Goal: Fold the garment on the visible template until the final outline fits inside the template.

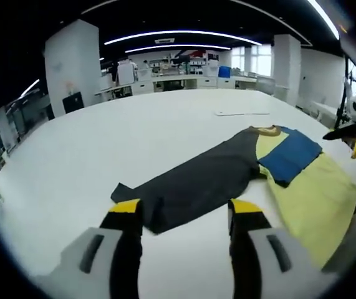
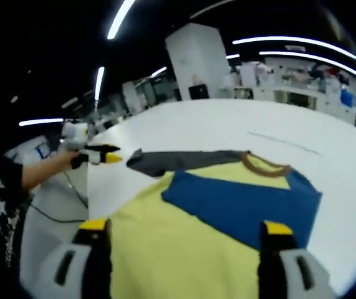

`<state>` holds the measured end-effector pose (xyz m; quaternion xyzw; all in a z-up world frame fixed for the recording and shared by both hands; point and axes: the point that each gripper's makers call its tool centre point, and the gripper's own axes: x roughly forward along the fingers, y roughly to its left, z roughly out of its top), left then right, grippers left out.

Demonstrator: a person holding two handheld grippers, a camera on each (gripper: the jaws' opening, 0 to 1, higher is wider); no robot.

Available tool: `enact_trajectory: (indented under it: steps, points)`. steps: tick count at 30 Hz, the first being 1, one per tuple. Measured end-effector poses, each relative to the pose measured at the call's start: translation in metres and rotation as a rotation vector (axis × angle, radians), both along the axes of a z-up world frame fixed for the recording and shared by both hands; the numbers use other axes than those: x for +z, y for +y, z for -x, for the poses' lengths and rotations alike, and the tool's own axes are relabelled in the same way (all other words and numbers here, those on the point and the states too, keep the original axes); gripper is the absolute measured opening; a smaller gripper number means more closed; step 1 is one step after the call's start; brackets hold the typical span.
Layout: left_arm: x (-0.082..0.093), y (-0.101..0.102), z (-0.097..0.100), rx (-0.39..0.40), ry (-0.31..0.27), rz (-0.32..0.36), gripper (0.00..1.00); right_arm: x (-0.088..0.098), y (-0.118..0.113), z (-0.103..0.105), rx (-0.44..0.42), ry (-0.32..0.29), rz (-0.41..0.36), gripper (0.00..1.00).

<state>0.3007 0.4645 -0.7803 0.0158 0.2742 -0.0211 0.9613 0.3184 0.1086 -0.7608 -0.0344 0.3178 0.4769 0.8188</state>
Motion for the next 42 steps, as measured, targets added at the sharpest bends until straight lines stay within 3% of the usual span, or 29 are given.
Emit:
enact_trajectory:
  steps: [8, 11, 15, 21, 25, 28, 33, 35, 42]
  points:
    - [-0.015, 0.013, -0.017, 0.013, 0.006, -0.004, 0.36, 0.000, -0.020, 0.003, -0.029, -0.002, -0.006, 0.98]
    - [-0.021, 0.019, -0.023, 0.019, 0.004, -0.023, 0.31, 0.001, -0.025, 0.010, -0.023, 0.013, -0.007, 0.90]
    - [-0.035, 0.028, -0.031, 0.045, 0.032, 0.007, 0.27, -0.001, -0.033, 0.012, -0.039, 0.000, 0.012, 0.92]
    - [-0.044, 0.038, -0.039, 0.039, 0.055, -0.019, 0.21, -0.001, -0.043, 0.017, -0.051, -0.021, 0.059, 0.97]
    - [-0.050, 0.042, -0.040, 0.043, 0.071, -0.005, 0.15, -0.001, -0.049, 0.021, -0.050, -0.029, 0.083, 0.99]
    - [-0.051, 0.040, -0.040, 0.048, 0.065, 0.008, 0.16, 0.000, -0.053, 0.024, -0.045, -0.028, 0.099, 0.99]
    - [-0.062, 0.043, -0.037, 0.019, 0.121, -0.048, 0.10, 0.001, -0.059, 0.025, -0.056, -0.035, 0.108, 0.99]
    - [-0.058, 0.041, -0.037, 0.014, 0.120, -0.074, 0.09, 0.001, -0.061, 0.023, -0.076, -0.038, 0.108, 0.99]
    - [-0.059, 0.043, -0.040, 0.017, 0.130, -0.059, 0.05, -0.003, -0.065, 0.019, -0.158, -0.029, 0.073, 0.99]
